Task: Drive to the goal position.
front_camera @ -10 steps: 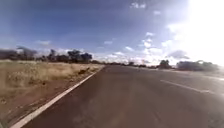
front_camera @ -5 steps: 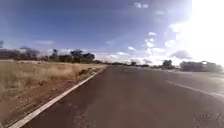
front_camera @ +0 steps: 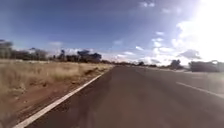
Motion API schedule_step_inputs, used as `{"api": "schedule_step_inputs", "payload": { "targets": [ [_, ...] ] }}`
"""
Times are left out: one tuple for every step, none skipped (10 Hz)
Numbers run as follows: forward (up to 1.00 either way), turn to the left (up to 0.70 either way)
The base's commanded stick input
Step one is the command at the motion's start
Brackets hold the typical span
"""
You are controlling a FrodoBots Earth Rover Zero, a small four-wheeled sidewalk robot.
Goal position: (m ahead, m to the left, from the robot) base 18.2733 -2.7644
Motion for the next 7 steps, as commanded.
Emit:
{"api": "schedule_step_inputs", "payload": {
  "targets": [
    [0.5, 0.0],
    [0.5, 0.0],
    [0.5, 0.0],
    [0.5, 0.0],
    [0.5, 0.0],
    [0.5, 0.0],
    [0.5, 0.0]
  ]
}}
